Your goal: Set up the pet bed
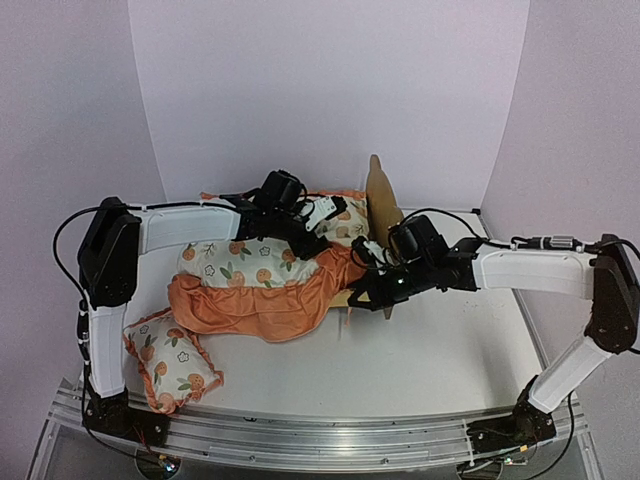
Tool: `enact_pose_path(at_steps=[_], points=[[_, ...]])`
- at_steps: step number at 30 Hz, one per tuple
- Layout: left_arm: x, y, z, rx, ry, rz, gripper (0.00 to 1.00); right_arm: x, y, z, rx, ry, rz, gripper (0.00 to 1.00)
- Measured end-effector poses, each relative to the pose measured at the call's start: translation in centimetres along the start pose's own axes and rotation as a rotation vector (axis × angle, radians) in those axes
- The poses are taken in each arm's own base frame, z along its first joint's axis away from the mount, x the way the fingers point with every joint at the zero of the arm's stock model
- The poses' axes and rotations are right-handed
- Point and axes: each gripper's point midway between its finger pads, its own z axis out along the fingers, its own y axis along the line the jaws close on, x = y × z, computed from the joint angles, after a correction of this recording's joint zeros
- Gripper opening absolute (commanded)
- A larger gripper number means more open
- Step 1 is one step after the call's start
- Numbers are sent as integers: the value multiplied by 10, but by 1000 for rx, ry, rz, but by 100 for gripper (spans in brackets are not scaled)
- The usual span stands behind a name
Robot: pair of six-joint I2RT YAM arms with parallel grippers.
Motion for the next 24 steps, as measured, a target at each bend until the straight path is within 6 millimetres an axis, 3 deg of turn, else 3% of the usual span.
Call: enact_pose_path(at_steps=[3,7,9,13,15,20,22,24], points=[[4,-17,-3,80,-25,37,85,0,-2,2,8,3,13,0],[7,-47,-18,226,-57,92,89,2,-7,3,30,7,31,0],[1,-58,-28,286,-84,117,82,1,-8,3,40,4,40,0],[-10,-80,-53,359,-136,177,57,-7,-12,1,76,-18,44,0],[-10,-102,-68,398,-152,213,52,-18,-12,0,91,-40,40,0],[12,-191,-98,571,-159,266,51,-49,-15,0,135,-104,44,0],[26,-210,-96,597,-149,255,53,-59,-18,-1,154,-125,47,0],[42,-216,-89,590,-121,227,55,-65,-20,-2,167,-141,49,0]])
